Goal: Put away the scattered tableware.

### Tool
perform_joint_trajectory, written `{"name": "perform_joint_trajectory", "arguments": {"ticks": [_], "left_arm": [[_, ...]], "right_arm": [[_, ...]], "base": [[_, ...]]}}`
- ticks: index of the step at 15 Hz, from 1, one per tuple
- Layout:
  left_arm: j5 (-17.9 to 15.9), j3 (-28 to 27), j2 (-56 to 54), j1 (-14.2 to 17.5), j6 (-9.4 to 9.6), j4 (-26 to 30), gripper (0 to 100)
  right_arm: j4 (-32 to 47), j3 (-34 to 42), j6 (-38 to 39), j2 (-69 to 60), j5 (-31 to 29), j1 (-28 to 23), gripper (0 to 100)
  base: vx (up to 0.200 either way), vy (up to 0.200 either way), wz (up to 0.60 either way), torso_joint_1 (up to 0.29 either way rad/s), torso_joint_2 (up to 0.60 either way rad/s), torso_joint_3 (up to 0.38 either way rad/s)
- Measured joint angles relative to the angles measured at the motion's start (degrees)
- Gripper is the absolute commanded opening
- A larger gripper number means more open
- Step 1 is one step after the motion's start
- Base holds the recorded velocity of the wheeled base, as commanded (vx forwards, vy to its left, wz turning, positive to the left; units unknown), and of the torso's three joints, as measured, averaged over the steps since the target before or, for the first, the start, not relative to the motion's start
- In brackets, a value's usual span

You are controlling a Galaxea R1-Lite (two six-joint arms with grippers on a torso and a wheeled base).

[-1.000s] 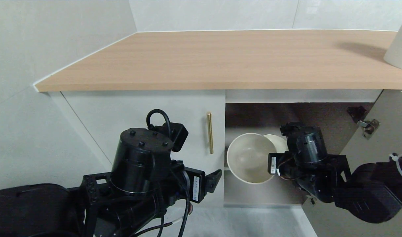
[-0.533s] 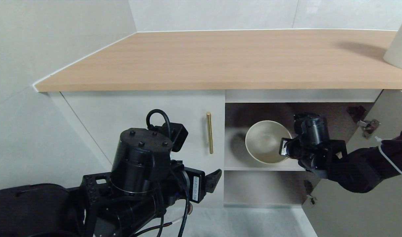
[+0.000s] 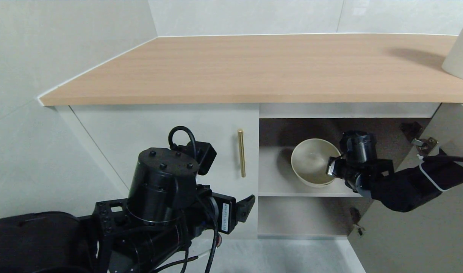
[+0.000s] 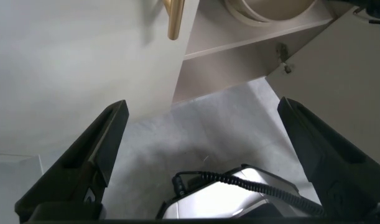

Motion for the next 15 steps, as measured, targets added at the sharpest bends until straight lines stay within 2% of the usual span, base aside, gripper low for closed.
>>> {"name": "perform_joint_trajectory", "arguments": {"ticks": [14, 15], "left_arm": [[0.02, -0.07, 0.00, 0.04, 0.00, -0.02, 100], [0.00, -0.07, 0.00, 0.04, -0.04, 0.00, 100]], "right_arm": [[0.04, -2.05, 1.15, 3.19, -0.28, -1.15, 0], [0.02, -2.10, 1.15, 3.34, -0.30, -1.18, 100]], "base": [[0.000, 0.000, 0.00, 0.000, 0.00, 0.000], [0.000, 0.000, 0.00, 0.000, 0.00, 0.000]]}}
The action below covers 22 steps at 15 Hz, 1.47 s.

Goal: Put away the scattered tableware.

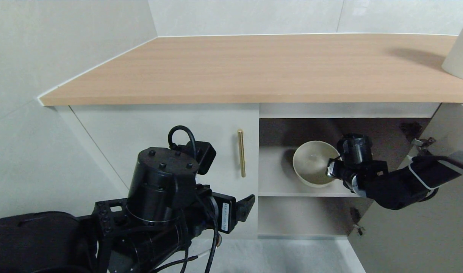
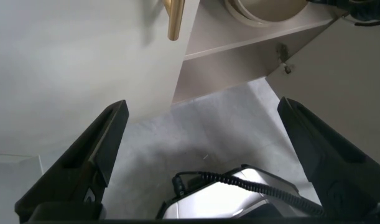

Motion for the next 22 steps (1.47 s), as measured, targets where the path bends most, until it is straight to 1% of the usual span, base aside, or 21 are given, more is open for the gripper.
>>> {"name": "perform_joint_trajectory", "arguments": {"ticks": [10, 11, 13, 14, 15, 18, 19, 22], "left_arm": [[0.00, -0.01, 0.00, 0.38, -0.13, 0.00, 100], [0.00, -0.01, -0.20, 0.63, -0.27, -0.06, 100], [-0.06, -0.01, -1.57, 2.04, -0.68, -0.09, 100], [-0.20, -0.01, -2.82, 3.33, -0.77, 0.02, 100], [-0.39, 0.07, -4.34, 4.66, -0.79, 0.38, 100], [-1.18, 2.43, -9.98, 8.07, -0.68, 3.41, 100], [-2.15, 3.24, -12.21, 9.51, -0.55, 5.06, 100], [-7.70, 4.73, -19.77, 14.65, -0.05, 13.96, 100]], "right_arm": [[0.11, 0.48, 0.85, -0.74, 0.39, 0.28, 100], [0.28, 0.89, 0.93, -1.32, 0.71, 0.35, 100], [1.02, 2.78, 0.88, -4.27, 3.62, 0.63, 100], [2.47, 4.02, 0.84, -6.64, 5.72, 0.80, 100], [6.28, 5.12, 0.79, -9.70, 7.78, 1.38, 100], [21.60, 6.69, 0.82, -21.14, 12.31, 5.00, 100], [25.30, 7.14, 0.85, -25.00, 12.98, 6.42, 100], [31.56, 9.84, 0.96, -35.28, 13.52, 9.33, 100]], "base": [[0.000, 0.000, 0.00, 0.000, 0.00, 0.000], [0.000, 0.000, 0.00, 0.000, 0.00, 0.000], [0.000, 0.000, 0.00, 0.000, 0.00, 0.000], [0.000, 0.000, 0.00, 0.000, 0.00, 0.000], [0.000, 0.000, 0.00, 0.000, 0.00, 0.000], [0.000, 0.000, 0.00, 0.000, 0.00, 0.000], [0.000, 0.000, 0.00, 0.000, 0.00, 0.000], [0.000, 0.000, 0.00, 0.000, 0.00, 0.000]]}}
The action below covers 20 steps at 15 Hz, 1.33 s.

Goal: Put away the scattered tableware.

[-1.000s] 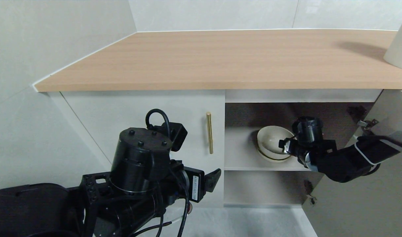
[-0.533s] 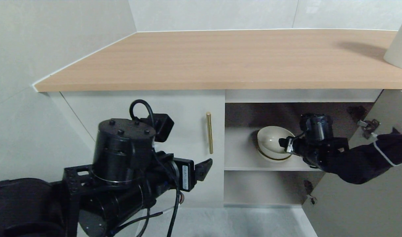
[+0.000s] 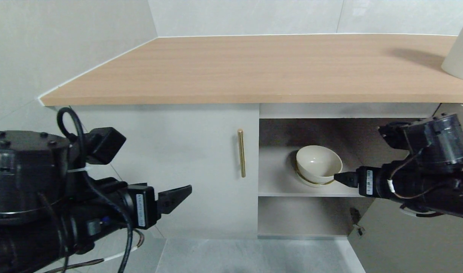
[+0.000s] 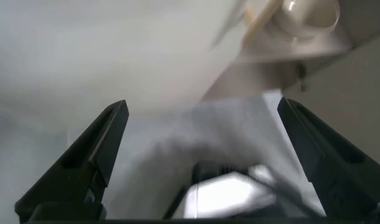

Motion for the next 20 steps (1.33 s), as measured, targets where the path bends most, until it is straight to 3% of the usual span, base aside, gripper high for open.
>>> {"name": "perform_joint_trajectory", "arguments": {"ticks": [2, 4, 8, 20], "left_arm": [[-5.30, 1.08, -4.44, 4.58, 0.02, 2.93, 100], [-7.59, 1.72, -6.94, 6.57, 0.09, 3.50, 100], [-7.68, 1.77, -7.41, 6.99, 0.24, 3.25, 100], [-7.66, 1.93, -7.25, 6.79, 0.22, 3.34, 100]], "right_arm": [[5.00, 1.30, 0.02, -6.01, 0.37, 0.74, 100], [7.46, 3.06, -0.11, -9.63, 0.22, 2.01, 100], [7.79, 5.74, -0.33, -12.87, -2.73, 4.82, 100], [8.12, 6.05, -0.34, -13.79, -2.95, 5.21, 100]], "base": [[0.000, 0.000, 0.00, 0.000, 0.00, 0.000], [0.000, 0.000, 0.00, 0.000, 0.00, 0.000], [0.000, 0.000, 0.00, 0.000, 0.00, 0.000], [-0.200, 0.000, 0.00, 0.003, 0.00, 0.001]]}}
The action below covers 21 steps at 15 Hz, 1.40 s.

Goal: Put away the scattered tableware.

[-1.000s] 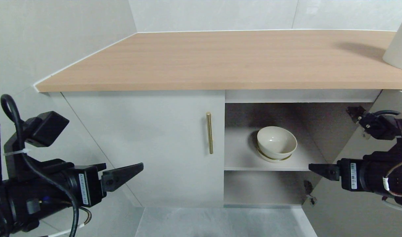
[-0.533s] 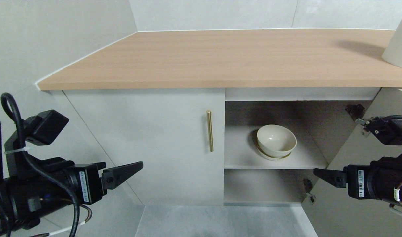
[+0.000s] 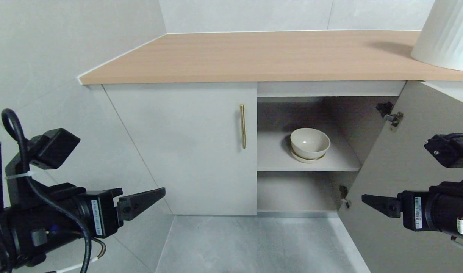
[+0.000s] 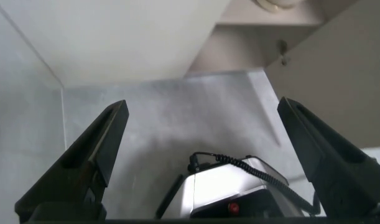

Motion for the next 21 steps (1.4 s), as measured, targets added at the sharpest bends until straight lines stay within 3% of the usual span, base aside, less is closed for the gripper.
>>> {"name": "perform_joint_trajectory", "arguments": {"ticks": [4, 18, 21], "left_arm": [[0.00, 0.01, -0.05, -0.04, 0.00, 0.00, 100], [-0.13, 0.26, 0.00, -0.15, 0.05, 0.06, 100], [0.00, 0.26, 0.04, -0.15, 0.07, 0.11, 100]], "right_arm": [[0.00, 0.07, 0.00, 0.11, 0.11, 0.00, 100], [-0.20, 0.27, 0.00, 0.22, 0.11, 0.07, 100], [-0.18, 0.27, 0.01, 0.20, 0.13, 0.07, 100]], "base": [[-0.200, 0.000, 0.00, 0.005, 0.00, -0.002], [0.000, 0.000, 0.00, 0.000, 0.00, 0.000], [0.000, -0.200, 0.00, -0.002, 0.00, 0.005]]}}
